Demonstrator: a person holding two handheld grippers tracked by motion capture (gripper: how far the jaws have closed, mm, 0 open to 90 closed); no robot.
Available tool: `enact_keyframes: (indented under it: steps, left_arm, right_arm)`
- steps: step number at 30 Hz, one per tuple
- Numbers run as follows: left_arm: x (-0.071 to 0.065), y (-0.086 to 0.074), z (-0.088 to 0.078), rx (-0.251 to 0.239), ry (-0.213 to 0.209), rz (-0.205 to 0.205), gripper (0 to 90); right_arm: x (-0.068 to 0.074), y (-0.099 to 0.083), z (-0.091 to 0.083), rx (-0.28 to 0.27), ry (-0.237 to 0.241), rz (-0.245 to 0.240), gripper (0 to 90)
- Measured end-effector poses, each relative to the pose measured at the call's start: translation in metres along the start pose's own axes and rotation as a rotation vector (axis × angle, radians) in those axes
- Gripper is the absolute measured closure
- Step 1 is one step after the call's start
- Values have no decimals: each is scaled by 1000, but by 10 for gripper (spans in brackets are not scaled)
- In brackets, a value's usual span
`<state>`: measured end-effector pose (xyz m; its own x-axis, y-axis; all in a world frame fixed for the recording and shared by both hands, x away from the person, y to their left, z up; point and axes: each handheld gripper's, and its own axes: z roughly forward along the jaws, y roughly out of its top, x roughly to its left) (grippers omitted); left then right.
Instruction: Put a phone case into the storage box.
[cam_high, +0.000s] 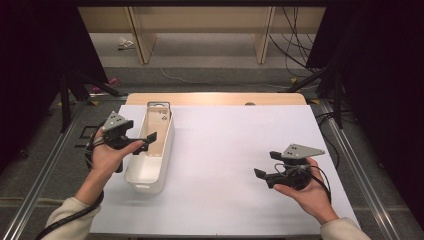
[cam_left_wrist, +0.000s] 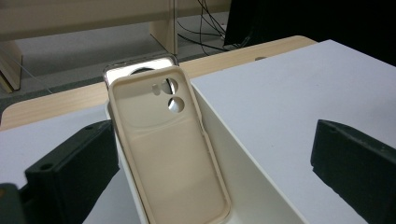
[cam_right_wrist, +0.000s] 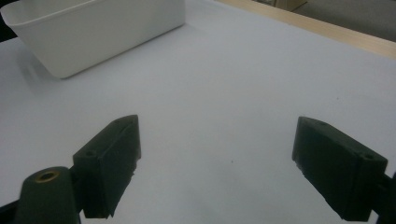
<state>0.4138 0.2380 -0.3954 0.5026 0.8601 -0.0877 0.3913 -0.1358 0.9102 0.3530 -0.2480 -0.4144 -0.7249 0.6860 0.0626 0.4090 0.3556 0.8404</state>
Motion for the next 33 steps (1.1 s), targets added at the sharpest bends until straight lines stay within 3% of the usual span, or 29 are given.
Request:
enact_keyframes:
  steps: [11, 33]
  left_arm:
    - [-11, -15, -12, -2, -38, 4, 0]
    - [-35, -28, -29, -27, -72, 67, 0]
  right_arm:
    - [0, 0, 0, -1, 0, 1, 163]
    - [0, 0, -1, -3, 0, 2, 163]
